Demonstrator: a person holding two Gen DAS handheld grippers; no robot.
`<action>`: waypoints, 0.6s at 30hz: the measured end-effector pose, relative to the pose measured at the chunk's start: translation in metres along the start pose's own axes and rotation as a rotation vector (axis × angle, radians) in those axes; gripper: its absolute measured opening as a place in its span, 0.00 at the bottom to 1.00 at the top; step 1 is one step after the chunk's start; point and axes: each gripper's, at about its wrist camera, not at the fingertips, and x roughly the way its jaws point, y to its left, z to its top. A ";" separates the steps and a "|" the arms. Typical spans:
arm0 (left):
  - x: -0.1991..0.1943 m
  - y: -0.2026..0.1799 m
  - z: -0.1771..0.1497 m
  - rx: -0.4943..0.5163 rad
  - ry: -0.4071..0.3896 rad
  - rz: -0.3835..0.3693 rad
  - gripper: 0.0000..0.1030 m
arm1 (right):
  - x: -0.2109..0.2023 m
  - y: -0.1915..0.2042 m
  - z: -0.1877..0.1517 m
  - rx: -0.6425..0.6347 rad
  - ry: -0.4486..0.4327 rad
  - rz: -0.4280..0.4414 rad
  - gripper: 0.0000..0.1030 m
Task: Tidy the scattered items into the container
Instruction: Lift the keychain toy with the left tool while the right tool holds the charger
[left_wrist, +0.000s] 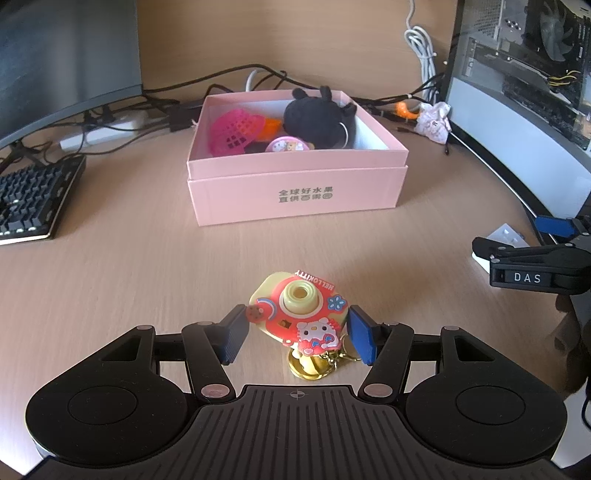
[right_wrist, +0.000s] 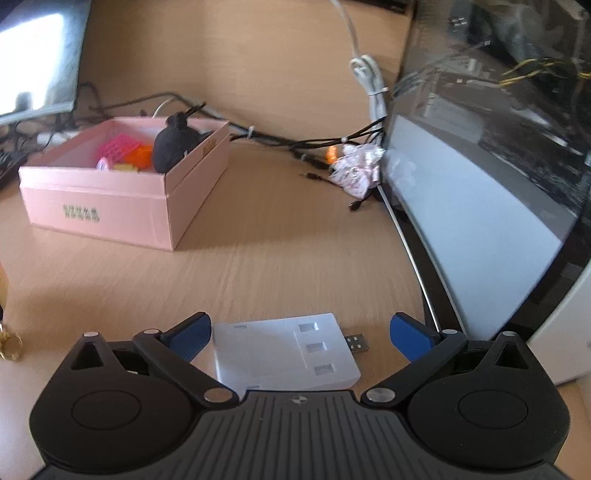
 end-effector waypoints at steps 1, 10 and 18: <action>0.001 0.001 0.000 -0.003 0.002 -0.001 0.62 | 0.003 -0.003 0.000 -0.011 0.010 0.025 1.00; 0.003 0.001 -0.001 -0.007 0.016 -0.004 0.62 | 0.015 -0.016 0.001 -0.051 0.042 0.150 1.00; 0.007 0.000 0.000 -0.018 0.024 -0.001 0.62 | 0.018 -0.021 -0.004 0.004 0.066 0.219 1.00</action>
